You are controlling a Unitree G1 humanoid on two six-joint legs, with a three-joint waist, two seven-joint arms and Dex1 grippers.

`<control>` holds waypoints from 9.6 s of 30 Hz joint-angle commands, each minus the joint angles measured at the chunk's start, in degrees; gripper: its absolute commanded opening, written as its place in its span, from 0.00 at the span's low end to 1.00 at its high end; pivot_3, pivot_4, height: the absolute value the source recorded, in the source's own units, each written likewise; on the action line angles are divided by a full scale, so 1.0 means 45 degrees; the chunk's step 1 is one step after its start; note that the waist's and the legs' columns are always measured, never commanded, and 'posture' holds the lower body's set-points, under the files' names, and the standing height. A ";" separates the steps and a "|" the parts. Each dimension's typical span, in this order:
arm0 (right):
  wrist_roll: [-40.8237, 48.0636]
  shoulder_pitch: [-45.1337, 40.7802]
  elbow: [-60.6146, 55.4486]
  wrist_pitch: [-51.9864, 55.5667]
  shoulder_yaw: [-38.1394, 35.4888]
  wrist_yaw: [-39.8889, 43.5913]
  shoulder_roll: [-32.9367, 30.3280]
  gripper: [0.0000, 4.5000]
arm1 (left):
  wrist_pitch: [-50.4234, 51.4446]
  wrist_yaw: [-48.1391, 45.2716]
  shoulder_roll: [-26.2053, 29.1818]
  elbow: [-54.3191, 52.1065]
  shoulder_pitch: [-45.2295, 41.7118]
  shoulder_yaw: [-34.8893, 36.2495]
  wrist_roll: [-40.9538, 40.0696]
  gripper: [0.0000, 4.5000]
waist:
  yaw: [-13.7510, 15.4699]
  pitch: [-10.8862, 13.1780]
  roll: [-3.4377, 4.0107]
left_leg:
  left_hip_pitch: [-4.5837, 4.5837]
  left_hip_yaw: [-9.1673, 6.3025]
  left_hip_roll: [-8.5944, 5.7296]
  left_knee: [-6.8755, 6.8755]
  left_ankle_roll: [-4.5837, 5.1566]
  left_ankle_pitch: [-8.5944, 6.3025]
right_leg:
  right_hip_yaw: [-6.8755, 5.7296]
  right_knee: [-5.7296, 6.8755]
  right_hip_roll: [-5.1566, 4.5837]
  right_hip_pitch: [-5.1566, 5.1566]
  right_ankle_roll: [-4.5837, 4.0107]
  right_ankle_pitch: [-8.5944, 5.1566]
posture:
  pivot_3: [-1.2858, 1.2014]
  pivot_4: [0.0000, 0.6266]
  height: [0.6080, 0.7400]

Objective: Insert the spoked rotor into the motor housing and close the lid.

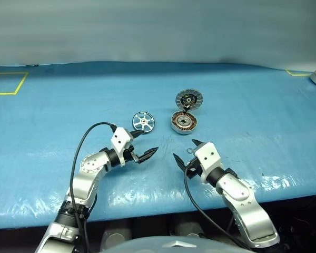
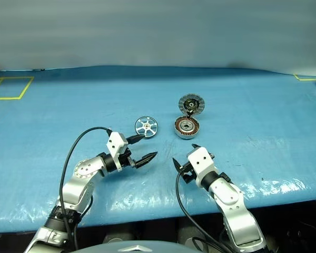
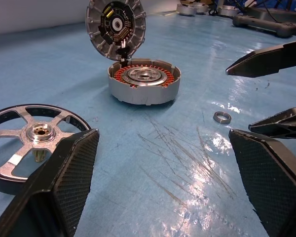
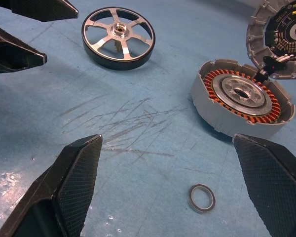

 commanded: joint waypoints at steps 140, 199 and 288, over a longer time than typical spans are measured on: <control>0.0748 -0.8303 -0.0568 1.0173 0.5181 0.3971 -0.2969 0.57 | -0.0194 0.0070 -0.0271 -0.0236 -0.0038 0.0047 -0.0240 1.00 | -0.0013 0.0007 0.0021 | -0.0004 -0.0009 -0.0005 0.0009 0.0012 -0.0004 | 0.0000 -0.0006 -0.0002 0.0002 0.0000 0.0007 | 0.52 0.24 1.00; 0.0978 -0.0528 0.3651 -0.0038 -0.1202 -0.0156 0.0941 0.72 | -0.0430 -0.1755 0.0267 -0.1128 0.0035 -0.1832 0.0459 1.00 | -0.0020 0.0012 0.0017 | 0.0024 0.0007 0.0003 0.0005 0.0016 -0.0007 | 0.0040 -0.0007 0.0019 0.0012 0.0031 -0.0022 | 0.52 0.24 1.00; 0.1648 -0.3057 0.1935 0.2253 0.0912 0.1774 -0.0225 0.15 | -0.1297 -0.1106 0.0518 -0.0439 0.0445 -0.1015 0.0698 1.00 | -0.0005 0.0016 0.0024 | 0.0010 0.0011 -0.0003 -0.0003 0.0016 -0.0007 | 0.0054 -0.0005 0.0024 -0.0005 0.0003 0.0003 | 0.52 0.24 1.00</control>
